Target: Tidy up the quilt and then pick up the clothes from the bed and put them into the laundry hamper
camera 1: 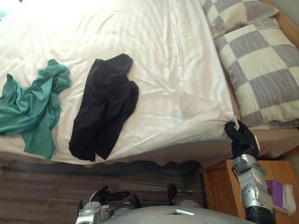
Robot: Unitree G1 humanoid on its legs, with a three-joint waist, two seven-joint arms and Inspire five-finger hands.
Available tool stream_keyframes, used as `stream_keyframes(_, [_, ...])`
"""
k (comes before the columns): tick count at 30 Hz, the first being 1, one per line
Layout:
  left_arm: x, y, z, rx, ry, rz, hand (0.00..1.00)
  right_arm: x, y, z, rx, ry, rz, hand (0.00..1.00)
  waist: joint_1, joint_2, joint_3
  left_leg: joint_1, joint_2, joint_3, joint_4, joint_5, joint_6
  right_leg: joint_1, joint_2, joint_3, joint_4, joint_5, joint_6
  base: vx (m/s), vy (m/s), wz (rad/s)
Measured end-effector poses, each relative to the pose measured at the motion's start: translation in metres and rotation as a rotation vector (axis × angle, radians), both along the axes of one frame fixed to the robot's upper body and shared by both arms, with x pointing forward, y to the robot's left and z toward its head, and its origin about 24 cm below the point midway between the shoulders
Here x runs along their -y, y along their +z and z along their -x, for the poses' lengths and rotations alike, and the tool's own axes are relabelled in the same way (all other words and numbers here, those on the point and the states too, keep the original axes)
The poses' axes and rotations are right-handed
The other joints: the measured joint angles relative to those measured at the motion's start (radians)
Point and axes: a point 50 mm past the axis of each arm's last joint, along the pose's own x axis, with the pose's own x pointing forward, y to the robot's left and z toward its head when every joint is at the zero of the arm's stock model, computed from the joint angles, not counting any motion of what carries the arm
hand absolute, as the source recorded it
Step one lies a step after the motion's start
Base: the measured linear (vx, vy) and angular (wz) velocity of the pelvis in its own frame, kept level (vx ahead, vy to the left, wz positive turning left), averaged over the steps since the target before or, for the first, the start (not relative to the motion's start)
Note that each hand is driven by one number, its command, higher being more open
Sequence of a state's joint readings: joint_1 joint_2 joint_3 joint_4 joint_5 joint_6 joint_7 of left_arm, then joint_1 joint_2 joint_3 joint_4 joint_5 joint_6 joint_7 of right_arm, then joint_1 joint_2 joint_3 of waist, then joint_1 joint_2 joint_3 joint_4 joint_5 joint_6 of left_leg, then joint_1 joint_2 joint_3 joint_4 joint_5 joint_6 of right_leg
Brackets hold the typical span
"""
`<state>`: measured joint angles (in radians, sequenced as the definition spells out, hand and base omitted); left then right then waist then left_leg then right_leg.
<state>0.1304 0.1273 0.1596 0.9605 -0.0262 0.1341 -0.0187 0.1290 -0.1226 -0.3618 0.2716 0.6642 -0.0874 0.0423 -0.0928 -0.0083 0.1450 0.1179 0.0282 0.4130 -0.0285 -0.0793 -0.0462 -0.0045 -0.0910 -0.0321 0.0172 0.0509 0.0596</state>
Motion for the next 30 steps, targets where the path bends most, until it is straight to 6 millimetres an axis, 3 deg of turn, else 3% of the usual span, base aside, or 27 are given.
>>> stream_keyframes(5, [0.001, -0.004, 0.014, -0.028, 0.047, 0.021, 1.0, -0.009, -0.038, 0.032, -0.016, -0.218, -0.259, 1.0, -0.011, -0.003, -0.026, 0.05, 0.01, 0.051, -0.054, 0.014, 0.0, 0.024, 0.02, 0.014, -0.003, -0.035, -0.018, -0.13, -0.09, -0.13])
stream_keyframes(10, [0.007, -0.008, 0.04, -0.079, 0.119, 0.06, 1.0, 0.0, -0.068, 0.097, -0.107, -0.565, -0.391, 1.0, -0.021, 0.019, -0.055, 0.071, 0.022, 0.13, -0.06, 0.001, -0.004, 0.026, 0.028, 0.041, -0.003, -0.039, -0.017, -0.03, -0.021, -0.19])
stream_keyframes(14, [0.006, -0.009, 0.05, -0.088, 0.179, 0.074, 1.0, 0.023, -0.065, 0.139, -0.072, -0.877, -0.377, 1.0, -0.021, 0.014, -0.073, 0.083, 0.022, 0.165, -0.06, -0.01, -0.016, 0.027, 0.028, 0.059, -0.004, -0.036, -0.019, 0.02, 0.007, -0.18])
stream_keyframes(18, [0.004, -0.009, 0.054, -0.088, 0.218, 0.076, 1.0, 0.04, -0.051, 0.154, 0.022, -1.042, -0.328, 1.0, -0.019, -0.001, -0.099, 0.084, 0.023, 0.168, -0.06, -0.014, -0.015, 0.029, 0.028, 0.055, -0.005, -0.036, -0.019, 0.03, -0.002, -0.02])
stream_keyframes(19, [0.002, -0.008, 0.056, -0.088, 0.236, 0.074, 1.0, 0.047, -0.04, 0.153, 0.075, -1.065, -0.301, 0.0, -0.018, -0.003, -0.105, 0.084, 0.023, 0.168, -0.06, -0.021, -0.021, 0.03, 0.028, 0.051, -0.005, -0.036, -0.019, 0.03, -0.006, 0.05])
stream_keyframes(22, [0.006, -0.009, 0.058, -0.088, 0.253, 0.084, 1.0, 0.064, -0.008, 0.146, 0.245, -1.072, -0.216, 0.0, -0.016, -0.003, -0.11, 0.088, 0.023, 0.155, -0.06, -0.021, -0.018, 0.041, 0.026, 0.031, -0.005, -0.036, -0.019, 0.01, -0.012, 0.12])
stream_keyframes(26, [0.006, -0.009, 0.058, -0.084, 0.246, 0.081, 1.0, 0.078, 0.029, 0.12, 0.361, -0.914, -0.033, 0.0, -0.017, -0.003, -0.11, 0.09, 0.022, 0.132, -0.06, -0.02, -0.016, 0.049, 0.024, 0.01, -0.005, -0.039, -0.021, -0.01, -0.022, 0.14])
stream_keyframes(30, [0.003, -0.008, 0.057, -0.095, 0.17, 0.062, 1.0, 0.086, 0.07, 0.062, 0.369, -0.551, 0.201, 0.0, -0.02, -0.002, -0.109, 0.085, 0.014, 0.088, -0.059, -0.011, -0.007, 0.058, 0.013, -0.018, -0.001, -0.062, -0.014, -0.02, -0.027, 0.24])
